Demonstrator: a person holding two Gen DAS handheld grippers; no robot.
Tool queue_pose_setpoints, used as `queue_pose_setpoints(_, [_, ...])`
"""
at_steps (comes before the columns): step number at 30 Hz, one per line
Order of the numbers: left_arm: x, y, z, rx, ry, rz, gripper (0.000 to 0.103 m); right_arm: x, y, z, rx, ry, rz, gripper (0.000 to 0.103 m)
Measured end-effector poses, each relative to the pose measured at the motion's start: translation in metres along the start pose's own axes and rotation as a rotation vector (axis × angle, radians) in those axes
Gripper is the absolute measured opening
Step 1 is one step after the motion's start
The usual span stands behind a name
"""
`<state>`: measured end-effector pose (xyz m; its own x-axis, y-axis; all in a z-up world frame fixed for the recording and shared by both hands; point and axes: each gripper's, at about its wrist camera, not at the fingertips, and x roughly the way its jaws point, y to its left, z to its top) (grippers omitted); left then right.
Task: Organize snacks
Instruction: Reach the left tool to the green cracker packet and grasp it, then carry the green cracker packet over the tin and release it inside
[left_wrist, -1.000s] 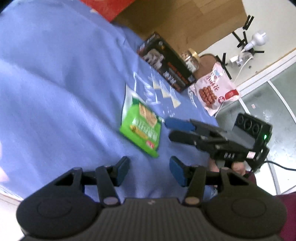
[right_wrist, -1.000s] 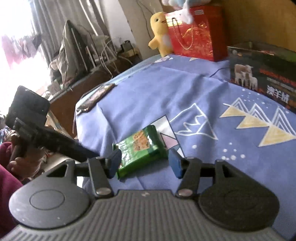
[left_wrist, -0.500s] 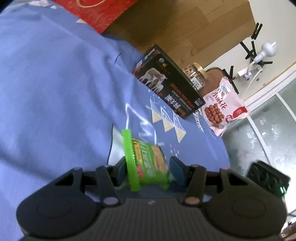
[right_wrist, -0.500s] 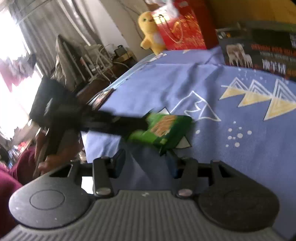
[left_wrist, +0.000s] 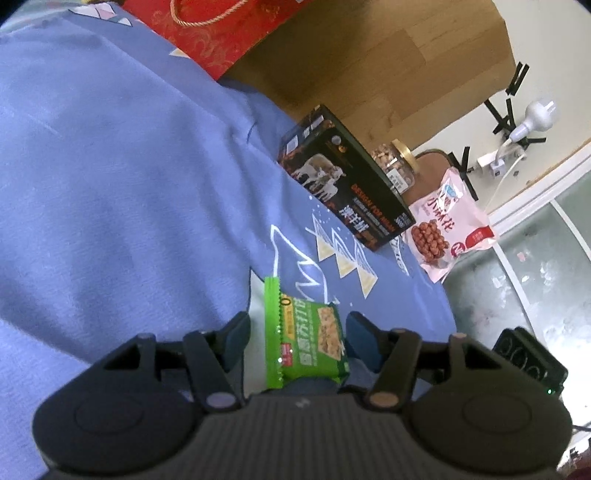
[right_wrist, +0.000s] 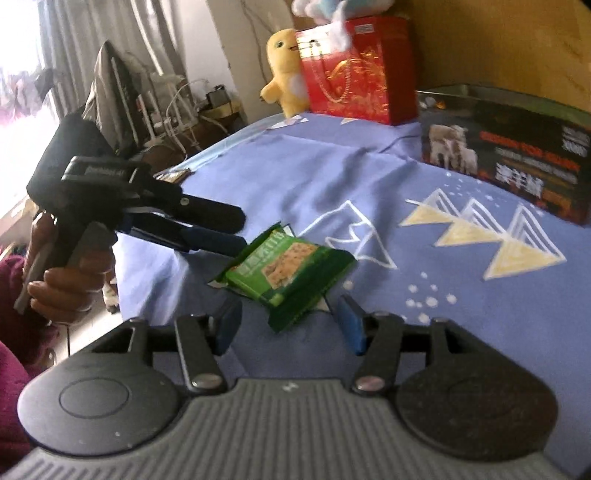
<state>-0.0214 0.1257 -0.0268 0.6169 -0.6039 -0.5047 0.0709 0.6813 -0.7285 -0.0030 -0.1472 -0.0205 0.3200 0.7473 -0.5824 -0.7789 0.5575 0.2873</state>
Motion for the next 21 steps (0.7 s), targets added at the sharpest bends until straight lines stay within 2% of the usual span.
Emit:
queue_pose_setpoints(4, [0.014,-0.007,0.000,0.034,0.015,-0.020,0.055,0.008,0.004,0.003,-0.023,-0.012,-0.005,0.062])
queue_pose_setpoints(8, [0.025,-0.006,0.004,0.019,0.031,-0.038,0.044,0.012,0.004,0.003,-0.035,-0.034,-0.014,0.060])
queue_pose_setpoints(16, [0.037,-0.008,0.011,0.019,0.044,-0.056,0.040,0.016,-0.003,0.010,-0.012,-0.069,-0.016,0.057])
queue_pose_setpoints(18, [0.042,-0.009,0.014,0.019,0.057,-0.066,0.040,0.015,-0.005,0.015,-0.016,-0.090,-0.027,0.052])
queue_pose_setpoints(21, [0.048,-0.010,0.021,0.022,0.062,-0.067,0.040,0.016,-0.010,0.019,-0.008,-0.100,-0.042,0.052])
